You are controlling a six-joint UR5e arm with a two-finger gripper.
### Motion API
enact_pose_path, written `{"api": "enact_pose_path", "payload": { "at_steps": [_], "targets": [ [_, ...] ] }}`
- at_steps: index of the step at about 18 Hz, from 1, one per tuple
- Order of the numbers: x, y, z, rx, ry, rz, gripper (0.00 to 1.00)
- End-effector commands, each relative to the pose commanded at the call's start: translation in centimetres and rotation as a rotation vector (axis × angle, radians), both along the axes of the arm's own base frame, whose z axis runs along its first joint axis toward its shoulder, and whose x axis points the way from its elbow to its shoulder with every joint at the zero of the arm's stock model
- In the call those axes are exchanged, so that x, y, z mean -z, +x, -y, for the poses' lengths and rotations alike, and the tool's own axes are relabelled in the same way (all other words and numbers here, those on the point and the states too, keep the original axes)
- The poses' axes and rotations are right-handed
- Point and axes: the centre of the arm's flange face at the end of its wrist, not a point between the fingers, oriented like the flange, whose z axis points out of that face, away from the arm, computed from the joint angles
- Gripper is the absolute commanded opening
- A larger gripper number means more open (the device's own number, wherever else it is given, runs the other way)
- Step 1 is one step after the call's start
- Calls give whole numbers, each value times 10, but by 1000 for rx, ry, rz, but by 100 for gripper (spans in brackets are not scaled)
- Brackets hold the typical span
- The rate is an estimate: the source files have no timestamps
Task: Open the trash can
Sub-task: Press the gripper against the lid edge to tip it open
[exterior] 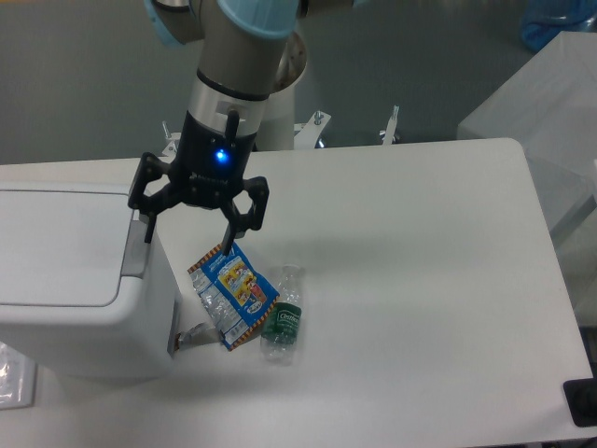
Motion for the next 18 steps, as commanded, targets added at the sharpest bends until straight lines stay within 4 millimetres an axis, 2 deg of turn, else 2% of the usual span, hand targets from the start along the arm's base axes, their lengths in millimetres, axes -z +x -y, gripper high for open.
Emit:
{"api": "enact_pose_path", "payload": {
  "at_steps": [18],
  "targets": [
    [15, 1, -8, -12, -23, 33, 100]
  ]
}}
